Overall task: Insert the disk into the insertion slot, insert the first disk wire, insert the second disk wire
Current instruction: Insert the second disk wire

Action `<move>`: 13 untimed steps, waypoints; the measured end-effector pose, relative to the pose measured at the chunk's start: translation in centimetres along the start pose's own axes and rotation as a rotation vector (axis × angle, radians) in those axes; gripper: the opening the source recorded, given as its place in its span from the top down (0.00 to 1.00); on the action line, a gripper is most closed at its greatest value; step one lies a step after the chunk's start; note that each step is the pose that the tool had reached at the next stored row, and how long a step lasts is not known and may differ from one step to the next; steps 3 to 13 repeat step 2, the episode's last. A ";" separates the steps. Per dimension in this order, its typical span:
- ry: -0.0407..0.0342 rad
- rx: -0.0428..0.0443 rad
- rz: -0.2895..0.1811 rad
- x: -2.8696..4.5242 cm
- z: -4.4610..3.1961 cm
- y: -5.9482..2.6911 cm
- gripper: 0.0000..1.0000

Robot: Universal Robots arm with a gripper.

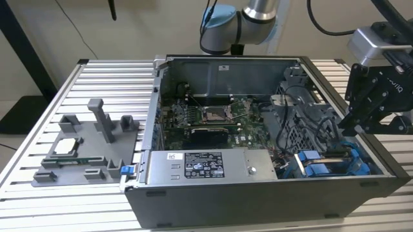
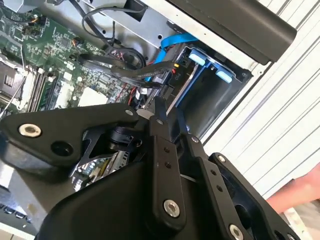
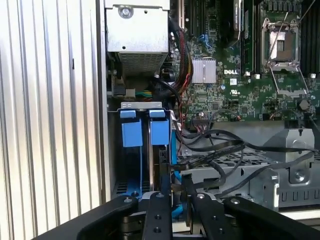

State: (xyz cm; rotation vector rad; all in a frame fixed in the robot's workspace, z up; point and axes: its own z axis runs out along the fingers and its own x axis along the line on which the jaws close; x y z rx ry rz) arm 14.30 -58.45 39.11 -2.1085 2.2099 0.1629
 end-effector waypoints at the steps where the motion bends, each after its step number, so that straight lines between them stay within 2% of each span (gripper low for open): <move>1: 0.0000 0.0000 0.000 0.00 0.00 0.00 0.00; 13: -0.0001 0.0000 0.000 0.00 0.00 0.00 0.00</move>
